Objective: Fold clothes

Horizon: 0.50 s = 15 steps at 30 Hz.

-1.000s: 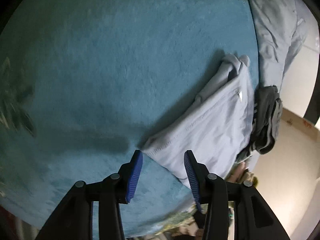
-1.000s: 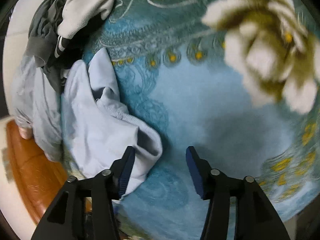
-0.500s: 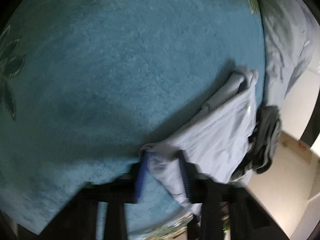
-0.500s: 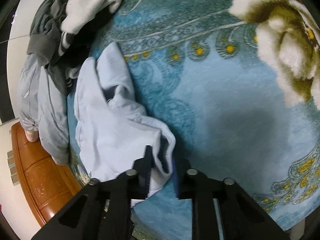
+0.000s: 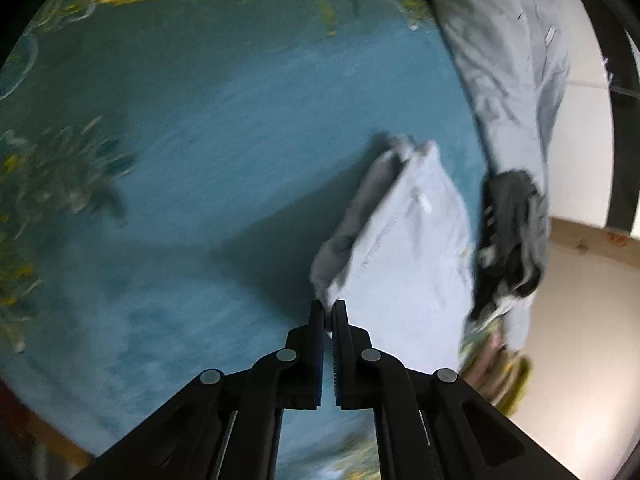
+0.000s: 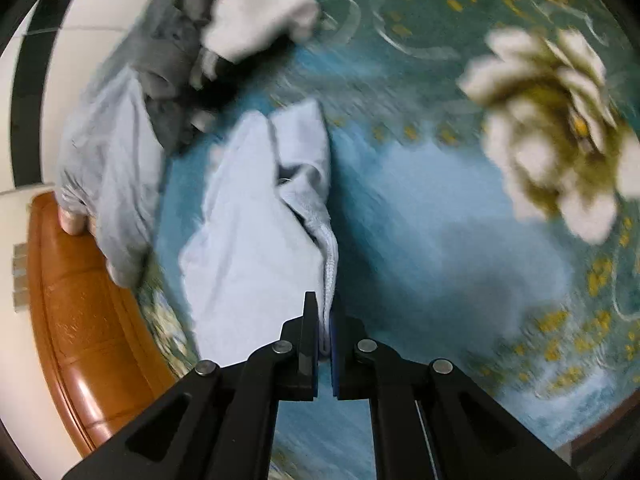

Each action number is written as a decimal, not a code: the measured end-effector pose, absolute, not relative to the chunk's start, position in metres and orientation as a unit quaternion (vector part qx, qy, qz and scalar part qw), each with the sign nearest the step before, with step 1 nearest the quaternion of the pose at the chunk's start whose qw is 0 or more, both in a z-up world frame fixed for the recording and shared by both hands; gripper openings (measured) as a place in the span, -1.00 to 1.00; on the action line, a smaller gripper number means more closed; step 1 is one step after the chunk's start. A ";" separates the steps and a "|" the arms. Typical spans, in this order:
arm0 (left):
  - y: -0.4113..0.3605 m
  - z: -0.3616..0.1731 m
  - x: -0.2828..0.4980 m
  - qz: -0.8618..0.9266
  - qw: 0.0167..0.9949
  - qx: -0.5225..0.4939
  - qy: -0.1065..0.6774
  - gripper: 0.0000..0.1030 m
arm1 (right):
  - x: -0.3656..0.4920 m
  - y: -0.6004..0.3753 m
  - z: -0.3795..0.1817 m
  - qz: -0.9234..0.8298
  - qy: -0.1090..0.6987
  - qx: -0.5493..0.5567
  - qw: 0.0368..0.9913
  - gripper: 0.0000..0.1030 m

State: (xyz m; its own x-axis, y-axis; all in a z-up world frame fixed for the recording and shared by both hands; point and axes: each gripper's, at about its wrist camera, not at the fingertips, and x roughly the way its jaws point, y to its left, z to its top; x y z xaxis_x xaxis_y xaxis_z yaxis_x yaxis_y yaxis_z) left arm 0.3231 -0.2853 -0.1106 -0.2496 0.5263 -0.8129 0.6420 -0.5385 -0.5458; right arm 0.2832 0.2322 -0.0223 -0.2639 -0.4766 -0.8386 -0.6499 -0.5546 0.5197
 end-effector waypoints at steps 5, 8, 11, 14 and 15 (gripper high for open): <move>-0.279 -0.127 0.343 -0.634 0.058 0.640 0.431 -0.93 | 0.309 0.224 -0.050 0.623 0.453 -0.633 0.078 -0.92; -0.274 -0.130 0.335 -0.635 0.058 0.639 0.430 -0.92 | 0.310 0.225 -0.050 0.623 0.462 -0.626 0.080 -0.92; -0.276 -0.129 0.333 -0.631 0.060 0.647 0.425 -0.85 | 0.300 0.219 -0.049 0.630 0.442 -0.635 0.073 -0.92; -0.283 -0.119 0.341 -0.639 0.077 0.646 0.410 -0.86 | 0.301 0.221 -0.049 0.624 0.442 -0.639 0.074 -0.92; -0.283 -0.111 0.343 -0.651 0.082 0.649 0.385 -0.89 | 0.303 0.222 -0.049 0.623 0.443 -0.640 0.075 -0.92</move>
State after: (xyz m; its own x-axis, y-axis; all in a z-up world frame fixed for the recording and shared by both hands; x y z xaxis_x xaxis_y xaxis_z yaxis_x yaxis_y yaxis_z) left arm 0.3427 -0.2830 -0.1107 -0.1453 0.3929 -0.9080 0.6069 -0.6894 -0.3955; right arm 0.3031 0.2222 -0.0486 -0.1704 -0.4740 -0.8639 -0.6606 -0.5956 0.4571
